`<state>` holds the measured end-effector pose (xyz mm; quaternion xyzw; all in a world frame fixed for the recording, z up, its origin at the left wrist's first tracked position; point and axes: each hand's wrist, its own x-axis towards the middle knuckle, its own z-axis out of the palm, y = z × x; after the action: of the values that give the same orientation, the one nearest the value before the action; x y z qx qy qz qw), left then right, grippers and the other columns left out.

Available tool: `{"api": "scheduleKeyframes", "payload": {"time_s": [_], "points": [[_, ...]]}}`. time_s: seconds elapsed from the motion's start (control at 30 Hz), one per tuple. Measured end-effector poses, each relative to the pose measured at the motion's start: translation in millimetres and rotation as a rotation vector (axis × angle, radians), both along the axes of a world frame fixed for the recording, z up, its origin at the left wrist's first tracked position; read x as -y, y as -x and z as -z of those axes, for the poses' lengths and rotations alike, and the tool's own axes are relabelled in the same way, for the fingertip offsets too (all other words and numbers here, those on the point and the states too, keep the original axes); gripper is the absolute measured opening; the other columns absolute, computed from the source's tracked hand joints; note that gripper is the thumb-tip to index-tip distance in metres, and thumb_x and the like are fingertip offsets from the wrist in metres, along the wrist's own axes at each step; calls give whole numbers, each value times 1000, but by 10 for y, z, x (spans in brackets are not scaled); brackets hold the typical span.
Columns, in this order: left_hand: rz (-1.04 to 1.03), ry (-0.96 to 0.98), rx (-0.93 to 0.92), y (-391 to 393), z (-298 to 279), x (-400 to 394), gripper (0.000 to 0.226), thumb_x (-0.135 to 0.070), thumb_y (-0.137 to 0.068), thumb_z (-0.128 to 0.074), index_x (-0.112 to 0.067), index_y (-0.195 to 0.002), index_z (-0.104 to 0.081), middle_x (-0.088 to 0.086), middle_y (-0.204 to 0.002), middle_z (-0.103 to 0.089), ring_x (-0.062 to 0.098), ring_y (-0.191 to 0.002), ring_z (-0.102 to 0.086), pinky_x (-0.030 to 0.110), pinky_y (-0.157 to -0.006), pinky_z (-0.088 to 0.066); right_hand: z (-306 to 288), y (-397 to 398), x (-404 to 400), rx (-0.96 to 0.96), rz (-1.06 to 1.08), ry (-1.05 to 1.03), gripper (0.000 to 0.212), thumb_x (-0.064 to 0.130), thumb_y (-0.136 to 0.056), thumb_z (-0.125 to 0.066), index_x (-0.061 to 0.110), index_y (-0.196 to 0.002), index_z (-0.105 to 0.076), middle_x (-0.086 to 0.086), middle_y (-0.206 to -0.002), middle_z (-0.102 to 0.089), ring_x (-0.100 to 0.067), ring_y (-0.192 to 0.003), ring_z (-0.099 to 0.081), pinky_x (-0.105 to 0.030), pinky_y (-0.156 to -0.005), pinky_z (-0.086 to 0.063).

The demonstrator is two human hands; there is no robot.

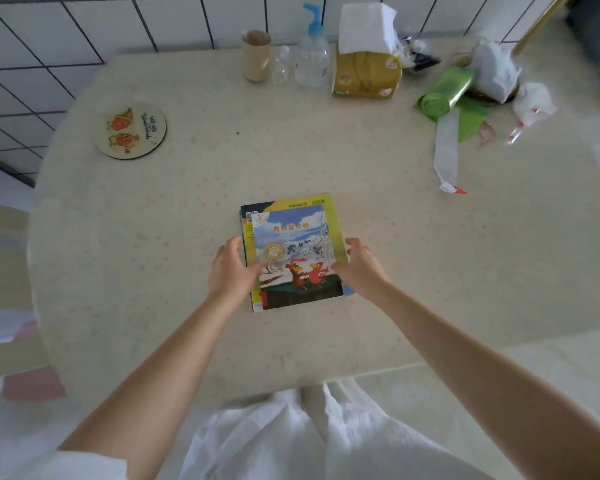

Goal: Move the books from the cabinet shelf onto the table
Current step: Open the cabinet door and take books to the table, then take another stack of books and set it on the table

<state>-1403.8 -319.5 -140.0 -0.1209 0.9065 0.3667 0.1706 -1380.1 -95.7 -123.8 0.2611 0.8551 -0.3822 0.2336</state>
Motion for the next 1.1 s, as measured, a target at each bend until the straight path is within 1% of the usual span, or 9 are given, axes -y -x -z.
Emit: {"api": "scheduleKeyframes", "payload": {"time_s": [0.13, 0.23, 0.33, 0.53, 0.7, 0.83, 0.93, 1.03, 1.1], "points": [[136, 39, -131, -13, -70, 92, 56, -29, -82, -70, -20, -133, -50, -1, -130, -59, 24, -113, -59, 39, -95, -48, -54, -410, 89, -104, 163, 18, 52, 16, -90, -54, 14, -140, -39, -7, -133, -54, -27, -114, -56, -39, -82, -54], [289, 84, -205, -89, -149, 21, 50, -27, -83, -69, -22, -130, -52, -3, -125, -63, 22, -110, -60, 36, -91, -49, -105, -781, 136, -168, 270, 8, 48, 13, -91, -56, 11, -137, -43, -8, -130, -57, -28, -115, -56, -37, -93, -49], [395, 11, -238, -299, -256, -161, 41, -22, -86, -66, -18, -126, -56, -5, -114, -67, 18, -104, -62, 29, -86, -47, -156, -1197, 137, -234, 343, -13, 50, 10, -91, -56, 9, -138, -41, -11, -125, -60, -29, -113, -58, -36, -96, -45], [685, -126, -207, -922, -463, -646, 28, -15, -90, -62, -16, -118, -63, -2, -94, -72, 12, -88, -66, 21, -78, -46, -273, -2122, 117, -399, 530, -67, 42, 5, -90, -54, 4, -132, -47, -12, -115, -62, -25, -102, -61, -28, -89, -45], [1014, -156, -188, -1758, -553, -1089, 25, -19, -91, -61, -21, -116, -64, -6, -85, -68, 11, -80, -64, 24, -77, -50, -288, -3118, 172, -444, 741, -152, 38, 4, -89, -55, 6, -127, -52, -5, -105, -64, -14, -94, -59, -22, -83, -40], [1236, -202, -173, -2467, -527, -1424, 23, -18, -89, -62, -22, -112, -66, -4, -85, -74, 13, -79, -68, 29, -77, -52, -301, -3986, 202, -456, 941, -186, 36, 5, -89, -57, 7, -125, -54, -3, -102, -64, -15, -92, -61, -27, -82, -46], [1406, -261, -144, -3225, -501, -1725, 21, -15, -88, -63, -21, -108, -67, -3, -81, -74, 11, -76, -68, 25, -75, -51, -314, -4879, 191, -433, 1071, -241, 37, 6, -89, -57, 8, -126, -53, -3, -104, -65, -16, -95, -62, -31, -87, -49], [1507, -328, -92, -4044, -462, -1994, 20, -18, -85, -61, -21, -104, -68, -3, -75, -72, 9, -70, -67, 30, -72, -54, -352, -5759, 207, -387, 1182, -285, 37, 9, -90, -55, 9, -127, -53, -3, -107, -66, -15, -97, -62, -30, -89, -48], [1591, -359, -50, -4655, -396, -2154, 20, -13, -85, -62, -20, -103, -69, -2, -75, -72, 10, -69, -66, 29, -71, -54, -375, -6359, 238, -373, 1282, -327, 36, 10, -91, -55, 9, -126, -53, -4, -108, -66, -16, -98, -63, -31, -89, -49]]}}
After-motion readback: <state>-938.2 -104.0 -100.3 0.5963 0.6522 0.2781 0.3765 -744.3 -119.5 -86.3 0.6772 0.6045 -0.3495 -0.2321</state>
